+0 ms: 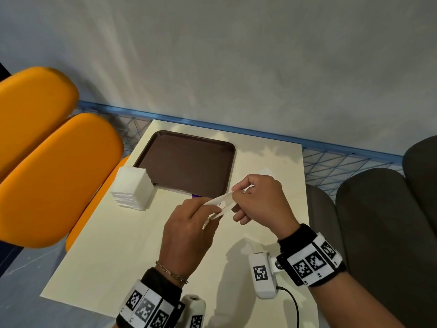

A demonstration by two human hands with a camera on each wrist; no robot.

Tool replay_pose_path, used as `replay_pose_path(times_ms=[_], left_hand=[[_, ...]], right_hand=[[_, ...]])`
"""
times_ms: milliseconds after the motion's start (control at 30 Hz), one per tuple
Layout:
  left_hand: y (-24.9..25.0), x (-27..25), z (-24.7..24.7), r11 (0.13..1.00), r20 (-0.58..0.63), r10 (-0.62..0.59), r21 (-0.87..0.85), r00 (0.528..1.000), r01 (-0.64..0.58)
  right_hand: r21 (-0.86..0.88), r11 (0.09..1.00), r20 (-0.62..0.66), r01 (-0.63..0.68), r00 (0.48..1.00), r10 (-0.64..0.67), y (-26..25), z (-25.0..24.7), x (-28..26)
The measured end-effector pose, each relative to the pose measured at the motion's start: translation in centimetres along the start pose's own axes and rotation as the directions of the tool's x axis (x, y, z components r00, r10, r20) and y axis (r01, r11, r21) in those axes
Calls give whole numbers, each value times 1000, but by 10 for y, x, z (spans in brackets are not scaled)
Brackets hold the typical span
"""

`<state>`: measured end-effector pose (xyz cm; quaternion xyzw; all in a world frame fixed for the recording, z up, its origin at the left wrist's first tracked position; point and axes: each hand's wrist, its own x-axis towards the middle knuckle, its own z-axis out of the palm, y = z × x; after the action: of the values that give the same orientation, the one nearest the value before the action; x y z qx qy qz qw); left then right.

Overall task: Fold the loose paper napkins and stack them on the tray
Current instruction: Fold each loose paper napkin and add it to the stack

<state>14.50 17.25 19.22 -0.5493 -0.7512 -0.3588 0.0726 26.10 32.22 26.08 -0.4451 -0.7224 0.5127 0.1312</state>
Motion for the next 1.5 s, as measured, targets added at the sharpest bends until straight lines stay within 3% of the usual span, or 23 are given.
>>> replay_pose_path(times_ms=[100, 200, 300, 400, 467, 567, 667, 767, 900, 1167, 1500], left_hand=[[-2, 3, -5, 992, -19, -31, -119, 999, 29], [0, 9, -16, 936, 12, -173, -310, 985, 168], [-2, 13, -27, 831, 162, -298, -442, 941, 339], [-5, 19, -36, 716, 302, -322, -542, 897, 440], [-4, 22, -42, 671, 343, -305, -584, 888, 456], [-1, 25, -45, 651, 335, -301, -612, 893, 449], [3, 26, -43, 582, 272, -379, -673, 884, 456], [8, 25, -39, 488, 191, -500, -744, 845, 457], [11, 24, -35, 493, 109, -579, -742, 808, 454], [13, 25, -32, 468, 89, -634, -746, 769, 473], [11, 24, -26, 564, 28, -614, -683, 789, 464]], right_hand=[[-36, 999, 94, -31, 995, 34, 4, -7, 1], [-217, 971, 114, 95, 991, -71, 13, -21, 1], [-101, 962, 199, 253, 953, -230, 13, -35, -5], [-40, 917, 279, 398, 885, -372, 11, -39, -12], [-42, 900, 264, 434, 873, -409, 12, -39, -13], [-21, 918, 197, 395, 902, -384, 15, -37, -12], [28, 922, 89, 386, 918, -386, 19, -33, -12], [66, 925, 36, 374, 926, -377, 20, -30, -12], [104, 918, 5, 382, 923, -385, 20, -26, -10], [161, 913, -72, 375, 927, -368, 15, -14, -11], [155, 914, -98, 374, 927, -363, 17, -6, -7]])
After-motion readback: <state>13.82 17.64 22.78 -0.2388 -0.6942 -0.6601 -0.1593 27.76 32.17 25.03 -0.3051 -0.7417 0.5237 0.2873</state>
